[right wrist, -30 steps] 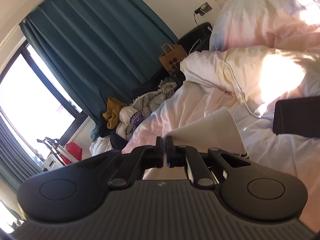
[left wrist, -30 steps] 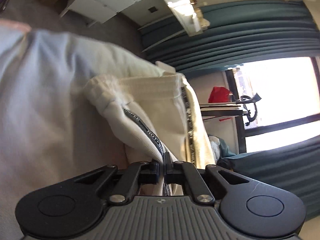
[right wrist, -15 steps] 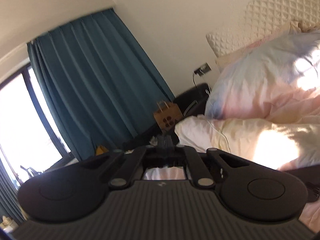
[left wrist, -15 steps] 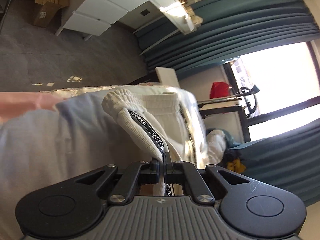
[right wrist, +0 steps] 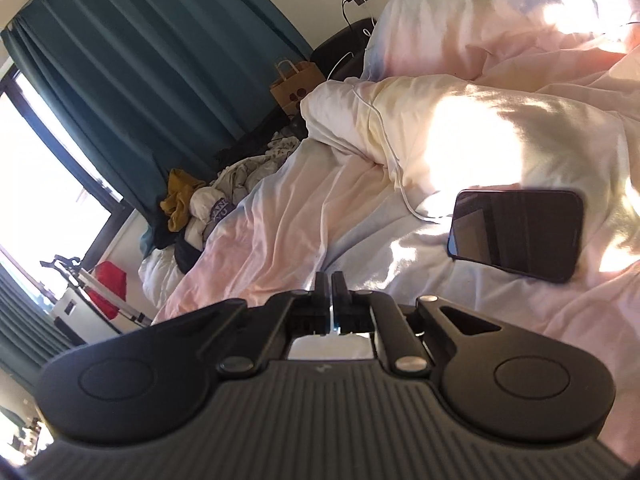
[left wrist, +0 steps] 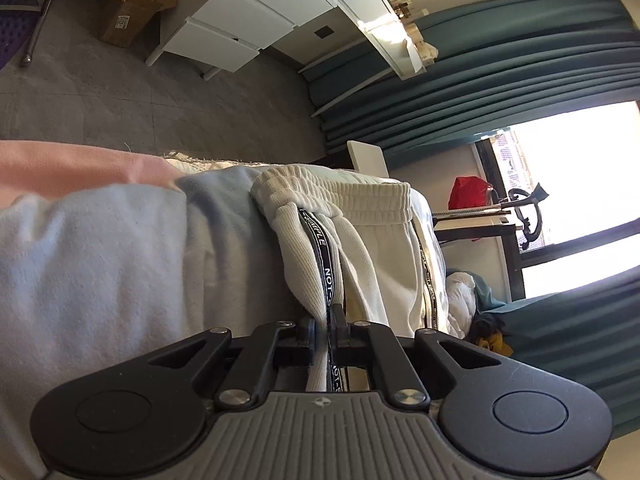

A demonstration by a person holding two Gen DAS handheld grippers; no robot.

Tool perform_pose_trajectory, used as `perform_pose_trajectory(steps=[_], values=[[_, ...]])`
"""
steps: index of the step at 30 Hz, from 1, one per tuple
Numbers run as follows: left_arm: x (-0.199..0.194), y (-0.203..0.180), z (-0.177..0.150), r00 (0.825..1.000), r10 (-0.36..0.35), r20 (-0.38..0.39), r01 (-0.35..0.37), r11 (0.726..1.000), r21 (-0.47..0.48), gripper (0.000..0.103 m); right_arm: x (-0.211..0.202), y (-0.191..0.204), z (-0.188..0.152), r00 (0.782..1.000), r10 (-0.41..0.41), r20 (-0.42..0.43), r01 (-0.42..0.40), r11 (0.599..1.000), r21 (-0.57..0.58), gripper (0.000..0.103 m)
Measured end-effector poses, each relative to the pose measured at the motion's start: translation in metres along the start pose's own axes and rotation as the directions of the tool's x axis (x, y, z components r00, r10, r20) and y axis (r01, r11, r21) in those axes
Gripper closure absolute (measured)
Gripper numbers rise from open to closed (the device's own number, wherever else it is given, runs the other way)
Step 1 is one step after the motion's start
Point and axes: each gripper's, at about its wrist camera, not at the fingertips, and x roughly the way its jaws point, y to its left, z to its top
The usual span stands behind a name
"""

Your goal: Fold clothes

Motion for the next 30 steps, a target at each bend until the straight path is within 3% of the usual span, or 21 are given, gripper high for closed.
perform_pose_trajectory(steps=[3, 5, 7, 9, 11, 16, 17, 18, 20, 26, 27, 29, 30], values=[[0.002, 0.007, 0.002, 1.0, -0.019, -0.006, 0.018, 0.999, -0.046, 0.095, -0.019, -0.018, 0.001, 0.998, -0.039, -0.058, 0.036, 0.998, -0.049, 0.096], [0.001, 0.011, 0.003, 0.999, -0.039, -0.002, 0.039, 0.997, -0.065, 0.095, -0.026, -0.04, 0.003, 0.99, -0.056, -0.131, 0.056, 0.998, 0.001, 0.09], [-0.001, 0.016, 0.004, 0.998, -0.06, 0.004, 0.06, 0.995, -0.078, 0.096, -0.03, -0.061, 0.002, 0.976, -0.051, -0.211, 0.064, 0.996, 0.055, 0.072], [-0.005, 0.015, 0.004, 0.998, -0.057, 0.014, 0.058, 0.997, -0.054, 0.097, -0.031, -0.075, -0.002, 0.96, -0.034, -0.278, 0.056, 0.996, 0.071, 0.043], [-0.008, 0.014, 0.004, 0.998, -0.059, 0.016, 0.06, 0.997, -0.045, 0.098, -0.028, -0.085, -0.012, 0.941, -0.017, -0.338, 0.056, 0.993, 0.107, 0.041], [-0.009, 0.01, 0.003, 0.998, -0.068, 0.005, 0.068, 0.997, -0.033, 0.098, -0.01, -0.092, -0.029, 0.914, 0.088, -0.395, 0.002, 0.975, 0.22, 0.043], [-0.009, 0.01, 0.002, 0.998, -0.068, 0.0, 0.068, 0.997, -0.038, 0.098, -0.007, -0.089, -0.03, 0.915, 0.089, -0.395, 0.001, 0.975, 0.222, 0.051], [-0.009, 0.01, 0.002, 0.998, -0.068, -0.007, 0.067, 0.997, -0.044, 0.098, -0.005, -0.086, -0.03, 0.916, 0.078, -0.394, 0.007, 0.978, 0.21, 0.068], [-0.008, 0.012, 0.002, 0.998, -0.065, -0.021, 0.064, 0.996, -0.055, 0.095, -0.007, -0.081, -0.025, 0.926, 0.074, -0.37, 0.007, 0.977, 0.213, 0.087], [0.0, 0.004, -0.002, 0.995, -0.055, -0.081, 0.054, 0.998, -0.011, 0.079, -0.05, -0.047, -0.005, 0.966, 0.148, -0.211, -0.105, 0.974, 0.2, 0.095], [0.001, 0.001, -0.003, 0.996, -0.043, -0.077, 0.043, 0.999, 0.006, 0.079, -0.061, -0.038, -0.001, 0.969, 0.164, -0.182, -0.128, 0.972, 0.197, 0.096], [0.001, -0.005, -0.005, 0.997, -0.035, -0.065, 0.038, 0.999, 0.037, 0.098, -0.082, -0.016, 0.007, 0.973, 0.202, -0.115, -0.182, 0.969, 0.169, 0.096], [-0.001, -0.007, -0.005, 0.997, -0.052, -0.054, 0.054, 0.997, 0.048, 0.099, -0.094, -0.003, 0.012, 0.971, 0.225, -0.076, -0.213, 0.967, 0.143, 0.096]])
